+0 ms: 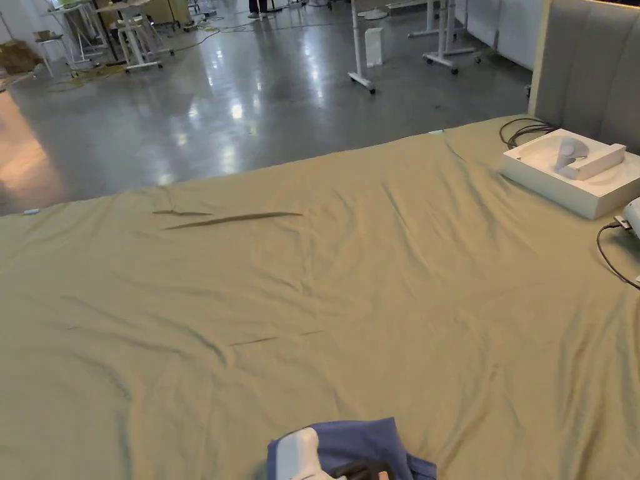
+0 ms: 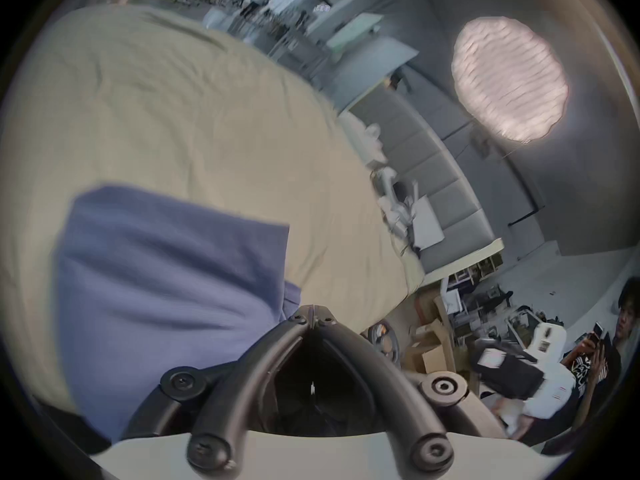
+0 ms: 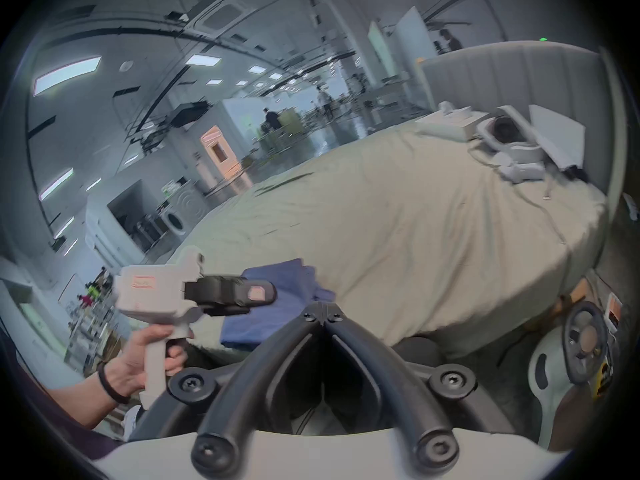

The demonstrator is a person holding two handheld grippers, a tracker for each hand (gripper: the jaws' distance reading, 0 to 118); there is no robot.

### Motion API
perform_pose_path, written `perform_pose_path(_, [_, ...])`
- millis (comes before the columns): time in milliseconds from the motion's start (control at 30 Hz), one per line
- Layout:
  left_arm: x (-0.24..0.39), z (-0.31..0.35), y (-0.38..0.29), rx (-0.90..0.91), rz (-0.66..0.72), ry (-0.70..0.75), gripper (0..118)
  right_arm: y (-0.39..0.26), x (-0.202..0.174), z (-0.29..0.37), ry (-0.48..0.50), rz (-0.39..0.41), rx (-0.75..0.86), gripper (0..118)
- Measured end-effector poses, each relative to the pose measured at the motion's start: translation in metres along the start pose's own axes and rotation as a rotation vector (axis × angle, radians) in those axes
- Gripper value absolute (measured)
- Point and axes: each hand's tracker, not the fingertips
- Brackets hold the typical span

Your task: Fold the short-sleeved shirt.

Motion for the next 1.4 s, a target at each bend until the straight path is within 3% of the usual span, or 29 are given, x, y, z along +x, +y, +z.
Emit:
perform_pose_path(133, [-0.013,0.064,0.01,0.105,0.009,0.017,2,0.008,-0.025,-0.07,0.087,0.047,-0.128,0])
perform_pose_path(233, [-0.038,0.091,0.013,0.147,0.091,0.013,2,0.01,-0.037,-0.136,0.128,-0.019,-0.273,0])
perform_pose_path(300, [-0.053,0.103,0.013,0.17,0.232,0.025,3,0.004,-0.037,-0.176,0.022,-0.023,-0.386,0])
perform_pose_path(367, [-0.071,0.109,0.013,0.202,0.27,-0.026,7,-0.008,-0.033,-0.209,-0.079,0.033,-0.502,0])
perform_pose_path(400, [-0.078,0.111,0.014,0.191,0.248,-0.005,18,-0.018,-0.027,-0.222,-0.074,0.031,-0.569,0])
perform_pose_path(433, [-0.083,0.11,0.015,0.183,0.251,0.024,41,-0.024,-0.021,-0.226,-0.057,0.012,-0.56,0])
perform_pose_path(467, [-0.087,0.107,0.015,0.136,0.243,0.08,60,-0.02,-0.017,-0.22,-0.035,-0.04,-0.488,0])
perform_pose_path(500, [-0.093,0.103,0.016,0.099,0.233,0.094,74,-0.015,-0.014,-0.217,-0.032,-0.118,-0.514,0])
perform_pose_path(533, [-0.1,0.099,0.017,0.075,0.233,0.083,84,-0.013,-0.009,-0.215,-0.028,-0.174,-0.525,0])
perform_pose_path(567, [-0.107,0.094,0.016,0.07,0.24,0.065,86,-0.013,-0.005,-0.216,-0.016,-0.175,-0.539,0])
perform_pose_path(700, [-0.133,0.062,0.023,-0.014,0.304,0.038,86,-0.01,0.004,-0.221,0.009,-0.212,-0.562,0])
perform_pose_path(800, [-0.146,0.034,0.025,-0.107,0.302,0.043,86,-0.011,0.001,-0.22,0.006,-0.194,-0.559,0])
perform_pose_path(933, [-0.149,0.007,0.025,-0.149,0.313,-0.058,86,-0.018,-0.006,-0.217,-0.02,-0.178,-0.52,0])
perform_pose_path(967, [-0.149,0.004,0.026,-0.157,0.318,-0.062,82,-0.02,-0.006,-0.216,-0.022,-0.179,-0.512,0])
perform_pose_path(1000, [-0.146,0.0,0.025,-0.164,0.315,-0.056,70,-0.021,-0.006,-0.215,-0.022,-0.181,-0.507,0])
perform_pose_path(1033, [-0.14,-0.005,0.025,-0.179,0.286,-0.044,50,-0.02,-0.005,-0.216,-0.021,-0.185,-0.505,0])
perform_pose_path(1067, [-0.134,-0.009,0.023,-0.19,0.234,-0.011,43,-0.02,-0.005,-0.216,-0.019,-0.188,-0.505,0])
perform_pose_path(1133, [-0.123,-0.014,0.018,-0.163,0.116,0.088,40,-0.018,-0.003,-0.215,-0.014,-0.196,-0.51,0])
perform_pose_path(1233, [-0.127,-0.005,0.024,-0.172,0.192,0.035,35,-0.013,-0.003,-0.21,0.006,-0.196,-0.513,0])
perform_pose_path(1267, [-0.121,0.006,0.025,-0.113,0.165,0.027,34,-0.008,-0.005,-0.203,0.028,-0.206,-0.494,0])
perform_pose_path(1300, [-0.116,0.019,0.031,-0.114,0.129,0.017,33,-0.005,-0.01,-0.187,0.083,-0.208,-0.385,0])
perform_pose_path(1333, [-0.11,0.04,0.035,0.01,0.133,0.005,33,0.0,-0.014,-0.168,0.152,-0.202,-0.268,0])
perform_pose_path(1400, [-0.121,0.093,0.057,0.072,0.216,-0.063,33,0.011,-0.02,-0.145,0.259,-0.254,-0.193,0])
